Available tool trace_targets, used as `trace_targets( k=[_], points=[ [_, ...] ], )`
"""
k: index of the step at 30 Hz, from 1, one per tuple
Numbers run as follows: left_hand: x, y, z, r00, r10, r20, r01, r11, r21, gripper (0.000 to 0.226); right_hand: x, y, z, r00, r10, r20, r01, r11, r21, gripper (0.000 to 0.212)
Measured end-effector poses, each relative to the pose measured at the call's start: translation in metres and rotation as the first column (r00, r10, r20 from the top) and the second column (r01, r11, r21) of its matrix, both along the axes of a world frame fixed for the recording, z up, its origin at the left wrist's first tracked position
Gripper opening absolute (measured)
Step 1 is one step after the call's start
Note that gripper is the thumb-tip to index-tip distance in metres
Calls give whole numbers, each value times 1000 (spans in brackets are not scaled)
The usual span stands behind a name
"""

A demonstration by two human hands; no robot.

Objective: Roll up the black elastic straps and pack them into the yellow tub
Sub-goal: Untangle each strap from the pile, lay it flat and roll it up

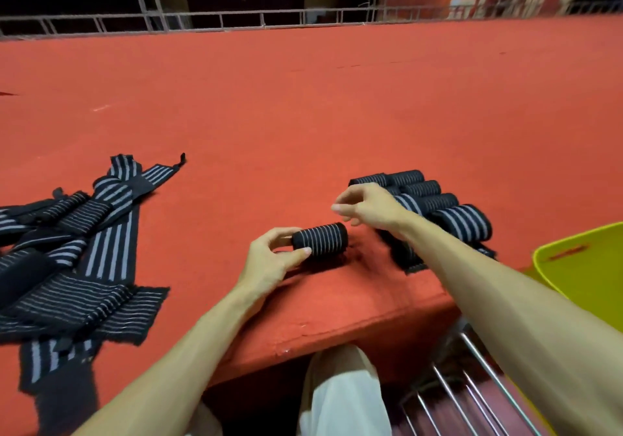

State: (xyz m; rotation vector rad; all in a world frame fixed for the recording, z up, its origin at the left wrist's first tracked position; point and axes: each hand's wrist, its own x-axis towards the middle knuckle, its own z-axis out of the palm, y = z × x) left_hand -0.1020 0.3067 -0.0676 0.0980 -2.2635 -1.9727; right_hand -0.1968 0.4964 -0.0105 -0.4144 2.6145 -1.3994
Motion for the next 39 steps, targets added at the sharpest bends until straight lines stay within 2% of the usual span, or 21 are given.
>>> trace_targets(
  k=[3, 6, 15, 21, 25, 30, 33, 36, 38, 39],
  points=[
    [2, 31, -5, 994, -98, 48, 100, 994, -45, 31, -5, 28, 12, 988, -152, -40, 149, 987, -54, 3],
    [-2, 54, -9, 989, -136, 61, 141, 987, -75, 32, -8, 45, 15, 980, -184, -78, 181, 982, -44, 3],
    [-13, 70, -19, 990, -144, -10, 135, 950, -282, 32, -8, 45, 9, 984, -156, -88, 154, 988, -24, 3],
    [-4, 44, -10, 966, -258, 30, 254, 911, -326, 49, 1, 11, -1, 988, -98, -121, 104, 994, 44, 6],
    [18, -15, 4, 992, -127, 6, 121, 930, -347, 32, 18, -39, -8, 992, -7, -126, 15, 998, 65, 6],
    [61, -110, 19, 993, 83, -84, -112, 894, -433, 23, 42, -121, -22, 985, 155, -70, -148, 984, 101, 9],
    [88, -159, 27, 962, 216, -167, -270, 841, -468, 27, 56, -168, -30, 962, 268, -49, -257, 953, 163, 8],
    [110, -202, 20, 913, 321, -252, -408, 749, -522, 27, 69, -212, -38, 925, 379, -12, -369, 907, 202, 10],
    [120, -226, 8, 910, 323, -262, -415, 680, -604, 15, 76, -240, -45, 894, 447, -10, -430, 864, 261, 18],
    [124, -237, 0, 923, 307, -231, -381, 655, -653, 18, 80, -253, -48, 877, 481, 0, -461, 841, 285, 24]
  ],
)
